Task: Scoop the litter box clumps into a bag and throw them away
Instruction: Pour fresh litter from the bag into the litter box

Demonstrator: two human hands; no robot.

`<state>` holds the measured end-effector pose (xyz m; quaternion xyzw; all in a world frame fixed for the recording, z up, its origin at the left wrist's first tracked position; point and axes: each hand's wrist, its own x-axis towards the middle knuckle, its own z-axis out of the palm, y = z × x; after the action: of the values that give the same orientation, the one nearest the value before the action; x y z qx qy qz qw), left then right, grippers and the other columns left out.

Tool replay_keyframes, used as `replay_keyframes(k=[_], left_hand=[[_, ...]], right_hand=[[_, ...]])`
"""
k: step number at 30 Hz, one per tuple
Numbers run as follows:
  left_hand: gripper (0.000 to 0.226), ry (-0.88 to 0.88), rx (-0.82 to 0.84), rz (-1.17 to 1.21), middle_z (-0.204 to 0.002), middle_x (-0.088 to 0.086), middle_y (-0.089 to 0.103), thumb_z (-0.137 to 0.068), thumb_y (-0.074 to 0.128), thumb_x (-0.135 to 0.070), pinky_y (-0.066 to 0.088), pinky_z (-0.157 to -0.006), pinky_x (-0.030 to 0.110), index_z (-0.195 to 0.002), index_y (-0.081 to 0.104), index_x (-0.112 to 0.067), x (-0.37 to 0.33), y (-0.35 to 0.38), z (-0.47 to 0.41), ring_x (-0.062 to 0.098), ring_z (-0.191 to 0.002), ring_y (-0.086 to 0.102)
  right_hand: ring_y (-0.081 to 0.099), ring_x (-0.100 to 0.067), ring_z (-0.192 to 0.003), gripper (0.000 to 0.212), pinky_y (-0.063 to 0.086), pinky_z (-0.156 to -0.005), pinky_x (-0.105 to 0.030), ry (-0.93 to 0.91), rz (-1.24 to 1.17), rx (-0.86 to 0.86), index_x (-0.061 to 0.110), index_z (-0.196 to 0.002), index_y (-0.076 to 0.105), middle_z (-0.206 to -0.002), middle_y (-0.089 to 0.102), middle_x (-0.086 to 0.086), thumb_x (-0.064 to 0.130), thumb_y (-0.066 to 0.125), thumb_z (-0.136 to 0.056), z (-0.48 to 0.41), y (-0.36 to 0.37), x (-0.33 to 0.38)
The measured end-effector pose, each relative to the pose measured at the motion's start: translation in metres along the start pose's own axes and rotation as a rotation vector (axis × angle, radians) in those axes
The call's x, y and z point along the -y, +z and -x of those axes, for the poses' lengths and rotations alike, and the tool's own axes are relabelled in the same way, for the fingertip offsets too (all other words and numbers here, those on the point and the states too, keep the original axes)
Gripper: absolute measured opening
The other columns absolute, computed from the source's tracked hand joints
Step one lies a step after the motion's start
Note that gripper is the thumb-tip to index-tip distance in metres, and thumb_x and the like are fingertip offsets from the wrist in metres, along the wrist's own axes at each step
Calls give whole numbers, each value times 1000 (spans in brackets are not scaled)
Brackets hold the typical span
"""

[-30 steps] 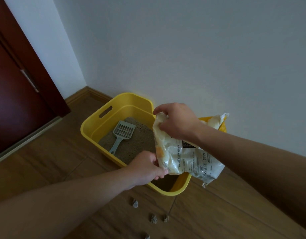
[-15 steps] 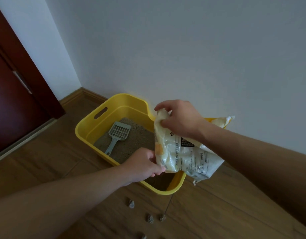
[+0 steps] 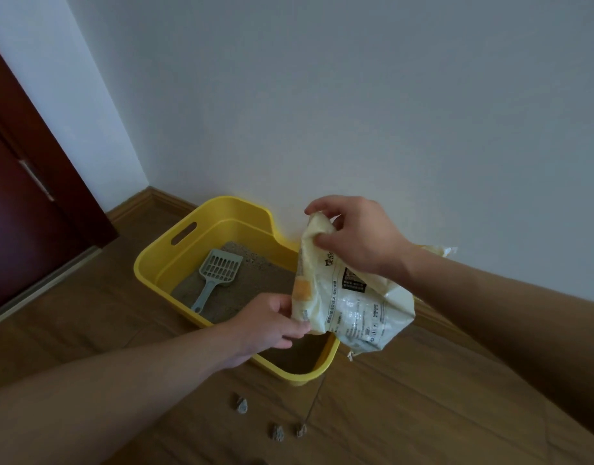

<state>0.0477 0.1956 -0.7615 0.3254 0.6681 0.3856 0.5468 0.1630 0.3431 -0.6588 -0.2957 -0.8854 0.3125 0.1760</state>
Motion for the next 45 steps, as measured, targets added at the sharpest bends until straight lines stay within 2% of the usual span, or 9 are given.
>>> replay_keyframes(k=[6, 12, 15, 19, 25, 28, 35, 39, 45], left_hand=[[34, 3, -3, 45, -112, 0, 73, -87, 71, -19, 54, -96, 42, -121, 66, -18, -4, 2, 2, 16, -105, 69], [35, 4, 29, 106, -116, 4, 72, -87, 69, -19, 50, -99, 50, -122, 63, -16, -7, 4, 2, 21, -111, 67], [47, -13, 48, 177, -119, 5, 71, -80, 72, -22, 47, -102, 53, -125, 61, -14, -6, 5, 2, 23, -115, 64], [44, -37, 66, 312, -122, 9, 69, -83, 68, -13, 38, -109, 54, -126, 60, -10, -5, 7, 1, 27, -120, 60], [39, -21, 66, 442, -119, 12, 70, -82, 65, -3, 34, -114, 49, -121, 60, -4, -9, 15, 5, 27, -117, 63], [39, -8, 58, 484, -120, 14, 69, -83, 62, 1, 36, -113, 47, -122, 58, 0, -11, 17, 5, 27, -118, 62], [46, 39, 63, 467, -122, 16, 68, -78, 66, -1, 45, -104, 42, -124, 58, 5, -20, 17, 7, 29, -120, 60], [50, 102, 53, 415, -122, 18, 67, -74, 69, -1, 46, -103, 43, -123, 58, 7, -30, 16, 10, 31, -120, 60], [40, 225, -38, 160, -116, 14, 71, -76, 70, 8, 47, -102, 41, -115, 66, 2, -44, 18, 15, 25, -115, 63]], right_hand=[[65, -5, -79, 39, 52, -66, -13, 19, -108, -49, 33, -113, 69, -98, 64, 15, 12, 73, -80, 9, -16, -7], [66, -10, -84, 39, 57, -75, -24, 19, -148, -64, 31, -114, 69, -104, 67, 9, 12, 73, -81, 10, -24, -9], [67, -10, -84, 39, 56, -72, -21, 24, -168, -65, 31, -114, 69, -105, 67, 8, 13, 73, -81, 11, -25, -10], [65, -8, -81, 38, 50, -62, -8, 22, -183, -73, 33, -112, 69, -102, 65, 11, 12, 74, -80, 13, -28, -10], [66, -11, -84, 40, 53, -71, -18, 17, -174, -84, 33, -112, 70, -99, 64, 13, 12, 74, -79, 17, -35, -8], [65, -9, -82, 40, 53, -69, -16, 11, -176, -85, 34, -112, 70, -95, 63, 16, 11, 73, -79, 19, -37, -6], [61, -3, -74, 41, 50, -67, -12, 11, -189, -119, 33, -111, 70, -92, 62, 17, 9, 74, -78, 23, -46, 1], [67, -11, -84, 40, 57, -81, -29, 15, -218, -158, 33, -111, 70, -98, 65, 13, 12, 75, -78, 27, -58, 6], [66, -8, -81, 39, 58, -78, -27, -6, -245, -198, 35, -106, 70, -94, 65, 16, 10, 75, -77, 32, -73, 14]])
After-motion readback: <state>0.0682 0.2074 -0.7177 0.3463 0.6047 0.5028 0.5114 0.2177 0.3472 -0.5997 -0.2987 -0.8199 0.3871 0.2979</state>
